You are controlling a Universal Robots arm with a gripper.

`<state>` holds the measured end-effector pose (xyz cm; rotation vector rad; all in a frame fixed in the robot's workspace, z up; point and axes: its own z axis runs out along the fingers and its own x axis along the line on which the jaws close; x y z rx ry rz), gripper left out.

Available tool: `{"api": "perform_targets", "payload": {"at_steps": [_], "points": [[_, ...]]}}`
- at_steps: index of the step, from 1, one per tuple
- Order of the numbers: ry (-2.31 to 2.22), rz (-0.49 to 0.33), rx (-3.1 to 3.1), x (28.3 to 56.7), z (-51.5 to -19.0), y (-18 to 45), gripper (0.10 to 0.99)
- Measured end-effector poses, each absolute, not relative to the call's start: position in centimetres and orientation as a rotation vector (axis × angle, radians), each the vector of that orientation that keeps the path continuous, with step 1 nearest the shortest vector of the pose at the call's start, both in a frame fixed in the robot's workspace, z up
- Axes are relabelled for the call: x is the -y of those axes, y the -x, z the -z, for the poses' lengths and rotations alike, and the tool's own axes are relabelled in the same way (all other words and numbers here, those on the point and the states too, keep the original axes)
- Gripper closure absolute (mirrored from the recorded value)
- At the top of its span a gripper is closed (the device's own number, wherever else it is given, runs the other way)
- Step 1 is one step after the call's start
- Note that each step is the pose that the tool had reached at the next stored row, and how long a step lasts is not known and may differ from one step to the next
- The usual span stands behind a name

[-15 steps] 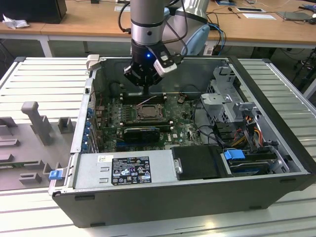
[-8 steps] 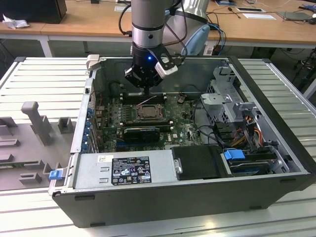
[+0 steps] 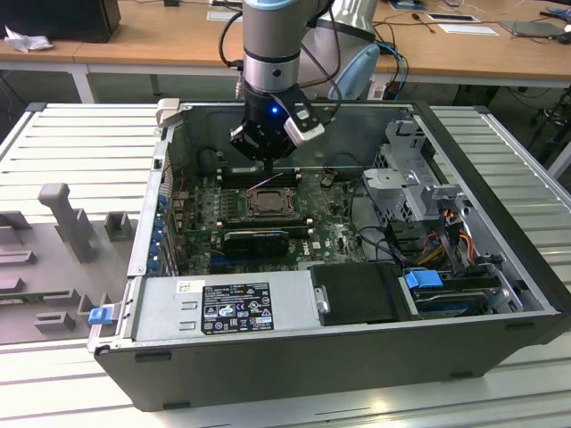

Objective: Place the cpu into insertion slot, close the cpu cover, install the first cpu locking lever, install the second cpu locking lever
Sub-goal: 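Install the first cpu locking lever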

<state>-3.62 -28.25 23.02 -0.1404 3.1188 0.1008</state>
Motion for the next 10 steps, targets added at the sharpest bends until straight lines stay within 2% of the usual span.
{"api": "perform_targets", "payload": {"at_steps": [10], "points": [[0.140,-0.104,-3.119,28.1,-22.1,2.5,0.980]]}}
